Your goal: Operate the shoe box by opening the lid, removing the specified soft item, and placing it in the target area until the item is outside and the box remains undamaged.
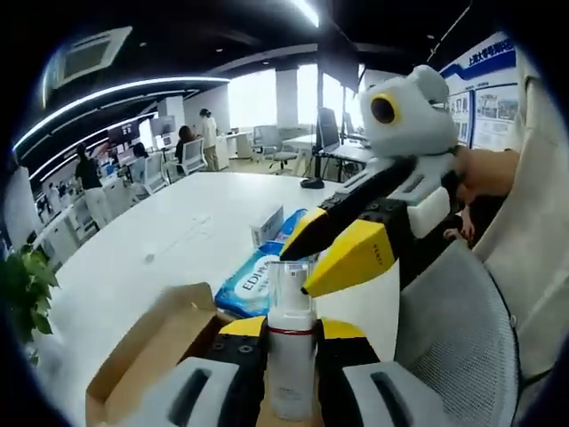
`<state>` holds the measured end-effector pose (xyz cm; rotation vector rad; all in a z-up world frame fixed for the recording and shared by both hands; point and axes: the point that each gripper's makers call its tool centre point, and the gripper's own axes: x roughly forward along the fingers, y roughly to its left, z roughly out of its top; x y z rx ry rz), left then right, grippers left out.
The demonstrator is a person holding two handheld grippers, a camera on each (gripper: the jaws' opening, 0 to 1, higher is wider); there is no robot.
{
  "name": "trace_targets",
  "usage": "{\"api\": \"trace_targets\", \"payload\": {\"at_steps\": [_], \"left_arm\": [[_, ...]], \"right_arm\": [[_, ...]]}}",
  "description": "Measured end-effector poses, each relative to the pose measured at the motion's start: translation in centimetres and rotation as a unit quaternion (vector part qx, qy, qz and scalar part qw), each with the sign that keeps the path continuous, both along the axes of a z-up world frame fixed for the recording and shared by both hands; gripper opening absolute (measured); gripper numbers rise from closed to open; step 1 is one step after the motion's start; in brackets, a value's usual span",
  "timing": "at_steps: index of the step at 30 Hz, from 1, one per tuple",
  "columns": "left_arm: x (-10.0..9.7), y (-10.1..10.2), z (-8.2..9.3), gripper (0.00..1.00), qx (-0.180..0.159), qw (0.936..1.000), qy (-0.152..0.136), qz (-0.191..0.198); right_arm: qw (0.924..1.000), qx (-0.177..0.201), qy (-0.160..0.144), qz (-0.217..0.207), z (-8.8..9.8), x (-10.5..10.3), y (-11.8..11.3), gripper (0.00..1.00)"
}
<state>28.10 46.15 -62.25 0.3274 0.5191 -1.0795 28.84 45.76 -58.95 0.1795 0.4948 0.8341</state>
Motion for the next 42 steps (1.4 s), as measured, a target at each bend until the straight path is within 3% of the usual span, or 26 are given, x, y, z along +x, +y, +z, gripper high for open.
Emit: {"api": "trace_targets", "payload": {"at_steps": [6, 18, 42], "left_arm": [[1.1, 0.0, 0.5, 0.21, -0.011, 0.9990, -0.012, 0.041], [1.9, -0.3, 0.5, 0.21, -0.020, 0.9965, -0.029, 0.076], [2.0, -0.3, 0.6, 0.20, -0.040, 0.9951, -0.026, 0.087]], "right_arm": [[0.9998, -0.003, 0.011, -0.019, 0.0, 0.7, 0.5, 0.21], [0.9976, -0.003, 0.028, -0.063, -0.3, 2.0, 0.1, 0.21], [0.9922, 0.039, 0.076, -0.090, -1.0, 2.6, 0.2, 0.20]]}}
